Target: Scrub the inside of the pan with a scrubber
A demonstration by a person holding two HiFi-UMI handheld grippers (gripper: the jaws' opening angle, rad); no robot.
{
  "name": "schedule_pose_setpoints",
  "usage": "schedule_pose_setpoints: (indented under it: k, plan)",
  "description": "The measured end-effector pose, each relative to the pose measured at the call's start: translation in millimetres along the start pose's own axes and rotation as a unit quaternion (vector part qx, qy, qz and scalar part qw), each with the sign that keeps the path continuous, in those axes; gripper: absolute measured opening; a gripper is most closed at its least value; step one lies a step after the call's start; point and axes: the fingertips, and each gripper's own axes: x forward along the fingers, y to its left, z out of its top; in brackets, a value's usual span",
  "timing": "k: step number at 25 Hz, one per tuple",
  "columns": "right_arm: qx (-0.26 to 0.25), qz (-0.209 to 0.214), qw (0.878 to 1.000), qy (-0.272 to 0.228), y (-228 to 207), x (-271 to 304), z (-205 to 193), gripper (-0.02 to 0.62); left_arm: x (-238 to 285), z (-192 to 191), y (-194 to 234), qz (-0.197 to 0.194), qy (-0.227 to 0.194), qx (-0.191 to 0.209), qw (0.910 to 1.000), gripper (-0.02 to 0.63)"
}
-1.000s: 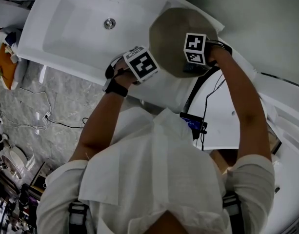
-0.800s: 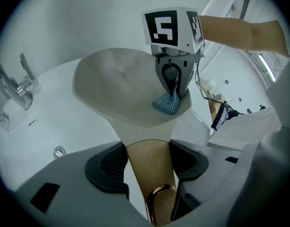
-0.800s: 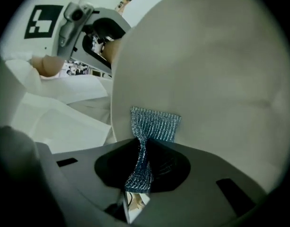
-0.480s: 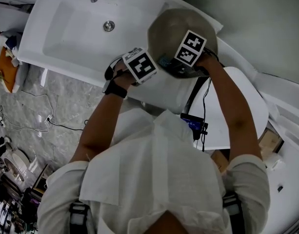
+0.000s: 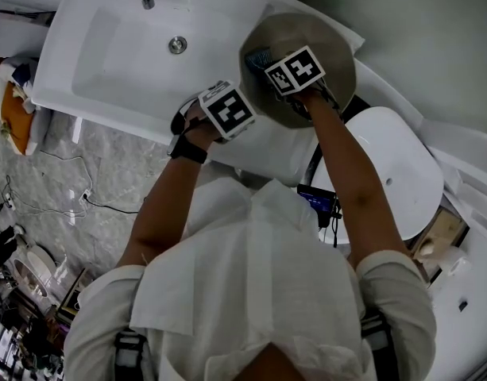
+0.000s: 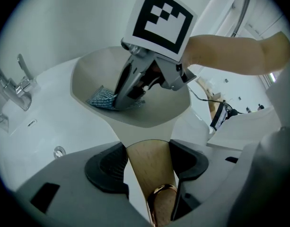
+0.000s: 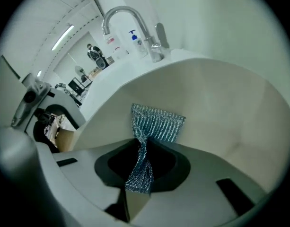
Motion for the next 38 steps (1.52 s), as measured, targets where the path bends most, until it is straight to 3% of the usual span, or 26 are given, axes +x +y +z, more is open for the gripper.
schedule_pose_setpoints:
  k: [5, 10, 16, 19, 24, 30, 38]
  plan:
    - [-0.009, -0.101, 0.995, -0.009, -52.1, -11.8, 8.1, 0.052, -0.1, 0.1, 0.2, 0.001, 0.001, -0.003, 1.0, 0.273]
    - [0.032, -0.166, 0.986, 0.0, -104.4, -40.1, -13.5, 0.052, -0.2, -0.3, 0.8, 0.001, 0.0, -0.005, 1.0, 0.273]
    - [0.115, -0.186, 0.976, 0.011, -127.4, -61.1, -54.9, 0.052, -0.8, -0.7, 2.7, 0.002, 0.002, 0.0, 1.0, 0.273]
    - [0.124, -0.197, 0.973, -0.001, -122.6, -58.9, -53.4, 0.054, -0.6, -0.7, 2.7, 0.001, 0.003, 0.001, 1.0, 0.273]
    - [0.095, -0.165, 0.982, -0.014, -92.7, -44.6, -42.3, 0.053, 1.9, 2.0, 3.8, 0.003, -0.005, 0.006, 1.0, 0.273]
    - [0.04, -0.077, 0.996, 0.004, -30.6, -19.5, -35.5, 0.052, 2.2, 1.2, 5.6, 0.004, -0.002, 0.004, 1.0, 0.273]
    - [0.0, 0.041, 0.997, 0.06, 21.8, -5.9, -57.1, 0.052, -0.1, -0.7, 3.2, -0.001, 0.003, 0.0, 1.0, 0.273]
